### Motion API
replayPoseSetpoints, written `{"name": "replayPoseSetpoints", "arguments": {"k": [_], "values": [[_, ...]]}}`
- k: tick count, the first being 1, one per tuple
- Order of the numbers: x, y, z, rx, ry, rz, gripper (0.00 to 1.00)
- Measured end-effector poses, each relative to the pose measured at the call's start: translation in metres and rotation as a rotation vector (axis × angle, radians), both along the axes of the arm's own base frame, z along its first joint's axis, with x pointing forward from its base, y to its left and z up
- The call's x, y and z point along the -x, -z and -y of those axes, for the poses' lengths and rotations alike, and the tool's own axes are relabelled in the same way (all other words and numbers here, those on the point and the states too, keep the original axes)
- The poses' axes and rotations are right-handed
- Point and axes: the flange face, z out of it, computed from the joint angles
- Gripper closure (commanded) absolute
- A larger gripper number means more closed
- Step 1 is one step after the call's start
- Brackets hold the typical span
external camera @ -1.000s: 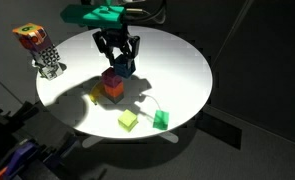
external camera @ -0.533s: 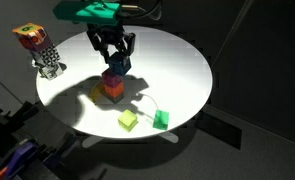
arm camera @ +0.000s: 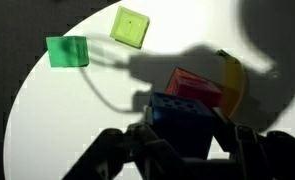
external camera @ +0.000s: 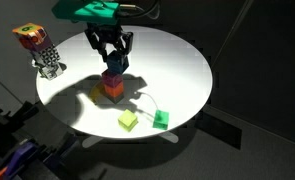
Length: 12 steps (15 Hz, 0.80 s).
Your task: Put the blue block on the pink block
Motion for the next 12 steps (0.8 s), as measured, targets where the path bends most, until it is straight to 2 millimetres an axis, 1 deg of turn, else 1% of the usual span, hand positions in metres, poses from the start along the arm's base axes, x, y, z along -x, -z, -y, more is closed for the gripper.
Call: {"name": "replayPoseSetpoints", "arguments": {"k": [7,12], "values": [[0.0,0.006,-0.013,-0.005,-0.021,-0.025,0.66],[0.001,0.011,-0.017,-0.009,-0.027,-0.044,0.66]]}}
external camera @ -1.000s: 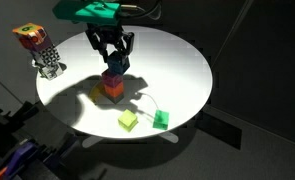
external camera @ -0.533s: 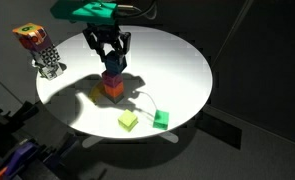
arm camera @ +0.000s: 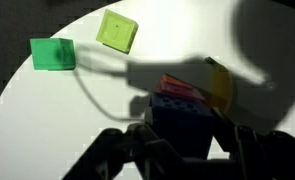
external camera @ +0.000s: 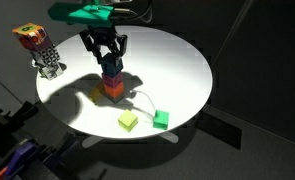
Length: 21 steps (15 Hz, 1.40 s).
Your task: Put the blue block on the pink block
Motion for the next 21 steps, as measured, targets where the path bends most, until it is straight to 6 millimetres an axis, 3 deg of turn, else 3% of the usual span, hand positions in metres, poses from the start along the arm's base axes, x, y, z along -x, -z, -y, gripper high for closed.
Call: {"name": "replayPoseSetpoints", "arguments": {"k": [5,6,7,9,21], "values": [[0.001,0.008,-0.001,-0.003,-0.002,-0.015,0.66],[0.001,0.009,-0.001,-0.003,-0.002,-0.018,0.16],[0.001,0.011,-0.001,-0.004,-0.002,-0.021,0.16],[0.002,0.012,-0.001,-0.004,-0.003,-0.023,0.03],[0.004,0.014,0.005,0.009,0.016,-0.027,0.0]]}}
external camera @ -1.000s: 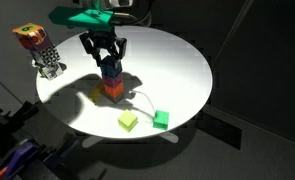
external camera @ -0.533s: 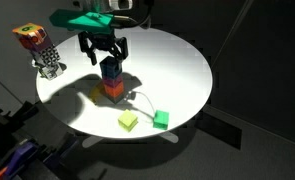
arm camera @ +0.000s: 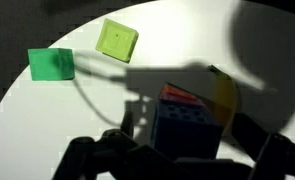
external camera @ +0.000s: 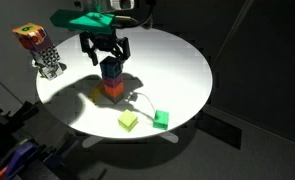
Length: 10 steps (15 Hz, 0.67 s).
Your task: Put the blue block on the pink block
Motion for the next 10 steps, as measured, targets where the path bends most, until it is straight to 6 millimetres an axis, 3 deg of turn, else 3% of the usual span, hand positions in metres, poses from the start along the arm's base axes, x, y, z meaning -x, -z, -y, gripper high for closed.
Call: {"name": "replayPoseSetpoints", "arguments": {"k": [10], "values": [[0.011,-0.033,0.003,0.028,0.03,0.05,0.0]]}}
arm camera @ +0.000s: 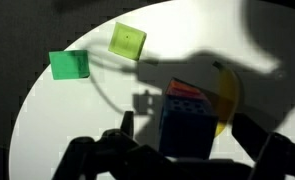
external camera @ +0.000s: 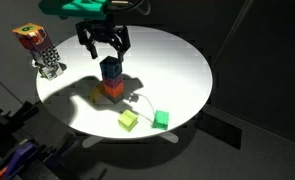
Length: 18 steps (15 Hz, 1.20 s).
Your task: Put the blue block on the pink block
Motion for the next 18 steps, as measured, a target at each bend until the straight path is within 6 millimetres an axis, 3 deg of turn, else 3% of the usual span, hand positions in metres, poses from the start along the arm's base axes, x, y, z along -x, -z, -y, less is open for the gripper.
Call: {"name": "replayPoseSetpoints", "arguments": {"k": [8,18], "values": [[0.034,-0.022,-0.013,-0.01,0.037,-0.018,0.0],[0.066,-0.05,-0.056,-0.059,0.1,-0.017,0.0]]}}
